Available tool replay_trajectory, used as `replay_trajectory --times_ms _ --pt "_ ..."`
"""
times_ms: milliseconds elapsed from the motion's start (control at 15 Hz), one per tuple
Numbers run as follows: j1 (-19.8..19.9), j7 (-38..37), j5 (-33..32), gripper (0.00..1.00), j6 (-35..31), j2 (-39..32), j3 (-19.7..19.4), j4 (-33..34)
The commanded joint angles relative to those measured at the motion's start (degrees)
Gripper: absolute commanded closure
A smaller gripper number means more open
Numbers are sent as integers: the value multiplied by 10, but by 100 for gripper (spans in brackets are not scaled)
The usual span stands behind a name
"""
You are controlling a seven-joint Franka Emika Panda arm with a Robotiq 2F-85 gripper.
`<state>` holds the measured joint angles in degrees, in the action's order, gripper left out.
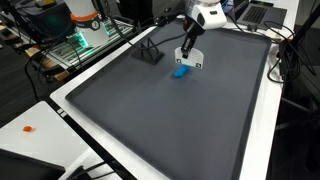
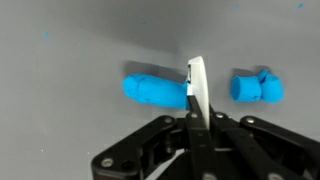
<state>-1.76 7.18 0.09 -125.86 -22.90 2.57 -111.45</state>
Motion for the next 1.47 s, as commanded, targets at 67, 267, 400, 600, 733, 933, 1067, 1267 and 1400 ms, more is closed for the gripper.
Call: replay_trajectory --times_ms 67,267,400,600,733,933,1067,1267,1400 --pt "0 1 -24 99 -23 -17 -5 -11" --pt "-1 0 -33 99 -26 -22 -6 -12" --pt "-1 2 -37 99 -28 -27 -7 -15" --pt "1 3 -32 99 -35 -32 -6 -19" --pt "2 3 -29 99 -37 -35 -5 -20" --pt "4 4 -22 99 -31 -40 -3 -19" --pt "6 4 -13 99 -23 -42 0 -18" --pt "10 7 14 99 -16 -37 9 -20" --pt "10 6 22 99 -10 -33 11 -22"
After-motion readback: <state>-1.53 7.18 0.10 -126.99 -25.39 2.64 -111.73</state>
